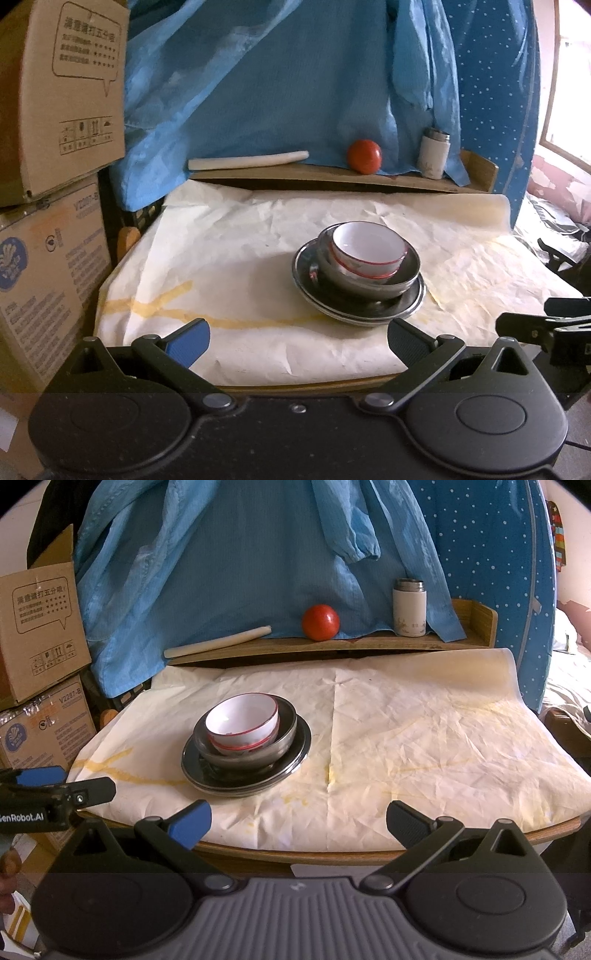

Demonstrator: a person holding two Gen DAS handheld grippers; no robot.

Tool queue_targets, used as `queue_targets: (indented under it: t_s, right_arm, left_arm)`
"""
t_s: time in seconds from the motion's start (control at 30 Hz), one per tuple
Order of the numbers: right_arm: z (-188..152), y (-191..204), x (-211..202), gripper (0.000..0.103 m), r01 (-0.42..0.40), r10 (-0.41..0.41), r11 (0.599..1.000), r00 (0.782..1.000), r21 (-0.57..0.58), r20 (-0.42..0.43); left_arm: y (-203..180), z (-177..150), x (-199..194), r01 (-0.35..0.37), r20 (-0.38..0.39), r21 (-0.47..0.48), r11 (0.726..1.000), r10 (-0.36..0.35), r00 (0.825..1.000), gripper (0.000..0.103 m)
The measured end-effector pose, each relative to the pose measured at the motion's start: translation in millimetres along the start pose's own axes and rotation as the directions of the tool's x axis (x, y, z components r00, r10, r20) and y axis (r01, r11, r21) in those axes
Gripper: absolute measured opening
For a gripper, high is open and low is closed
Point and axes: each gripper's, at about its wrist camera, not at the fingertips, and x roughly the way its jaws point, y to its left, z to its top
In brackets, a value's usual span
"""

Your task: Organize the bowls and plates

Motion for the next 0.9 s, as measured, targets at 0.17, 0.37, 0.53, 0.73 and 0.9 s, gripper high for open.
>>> queue_targets:
  t_s: [0.17, 0.37, 0.53, 0.73, 0.9]
  right_arm:
    - [0.2, -0.2, 0.3, 0.103, -0.001, 0.001, 1.0, 1.0, -0.001, 0.0]
    - [0.2, -0.1, 0.4, 0.103, 0.0, 0.0, 1.0, 1.0, 0.0, 0.0]
    - [0.3, -0.3, 0.4, 0.103, 0.0, 0.0, 1.0, 1.0, 0.0, 0.0]
    - [0.5, -0.6, 0.4, 0.103, 0.0, 0.0, 1.0, 1.0, 0.001, -0.001]
    - [0.8, -0.9, 0.2, 0.103, 0.001, -0.001, 1.0, 1.0, 0.002, -0.001]
  left_arm:
    - [-2.3, 0.4, 1.2, 0.004, -0.001, 0.006, 1.0, -0.004, 1.0, 0.102]
    - [-4.1, 0.6, 1.9, 0.007, -0.008, 0.013, 1.0, -0.007, 1.0, 0.102]
    - [-6.4, 0.2, -0.4, 0.015, -0.001, 0.018, 1.0, -0.015, 1.0, 0.102]
    - [-7.2, 0.4, -0.2, 0.014, -0.001, 0.023, 1.0, -0.014, 1.0, 0.101]
    - [-8.2, 1.2, 0.7, 0.002, -0.01, 0.03, 1.0, -0.002, 1.0, 0.1]
